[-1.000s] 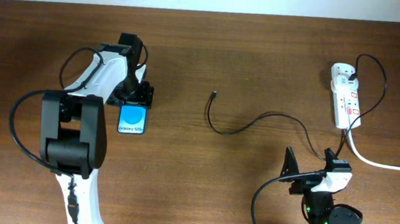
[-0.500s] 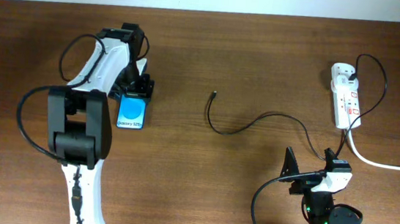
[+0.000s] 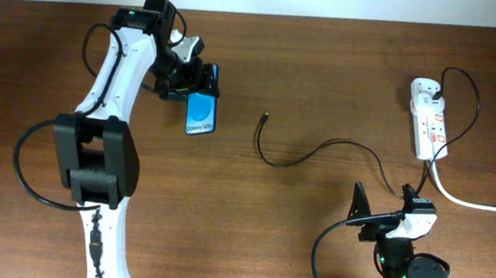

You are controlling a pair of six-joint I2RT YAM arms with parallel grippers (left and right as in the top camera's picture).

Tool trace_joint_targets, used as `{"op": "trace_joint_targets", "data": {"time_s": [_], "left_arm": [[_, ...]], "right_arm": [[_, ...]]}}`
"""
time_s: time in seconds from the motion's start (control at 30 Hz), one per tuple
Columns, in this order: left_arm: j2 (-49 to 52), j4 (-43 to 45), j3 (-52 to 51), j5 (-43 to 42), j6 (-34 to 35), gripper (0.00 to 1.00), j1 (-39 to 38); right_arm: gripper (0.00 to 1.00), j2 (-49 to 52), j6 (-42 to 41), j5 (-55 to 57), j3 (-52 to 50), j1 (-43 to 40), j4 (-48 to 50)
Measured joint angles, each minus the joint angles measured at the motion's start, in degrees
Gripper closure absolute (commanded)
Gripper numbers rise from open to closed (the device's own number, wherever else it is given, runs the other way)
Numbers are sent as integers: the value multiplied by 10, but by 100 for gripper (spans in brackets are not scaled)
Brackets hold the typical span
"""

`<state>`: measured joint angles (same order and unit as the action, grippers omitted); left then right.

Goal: Plug charger to phone and switch on socket
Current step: 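Lift the phone with the left gripper toward the table center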

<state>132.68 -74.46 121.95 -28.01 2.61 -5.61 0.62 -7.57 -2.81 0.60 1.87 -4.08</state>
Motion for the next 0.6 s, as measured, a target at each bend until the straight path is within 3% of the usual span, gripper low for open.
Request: {"op": "trace_joint_targets", "data": {"time_s": [0.1, 0.2, 0.33, 0.5, 0.6], "left_arm": [[0, -1, 0, -57, 49, 100, 0], [0, -14, 0, -94, 188, 100, 0], [0, -75, 2, -171, 283, 100, 0], [0, -163, 2, -324, 311, 100, 0], [0, -182, 3, -357, 315, 100, -1]], "right_arm": [[2, 0, 0, 0, 0, 0, 0], [2, 0, 0, 0, 0, 0, 0], [1, 0, 0, 0, 0, 0, 0], [2, 0, -1, 0, 0, 0, 0], [2, 0, 0, 0, 0, 0, 0]]}}
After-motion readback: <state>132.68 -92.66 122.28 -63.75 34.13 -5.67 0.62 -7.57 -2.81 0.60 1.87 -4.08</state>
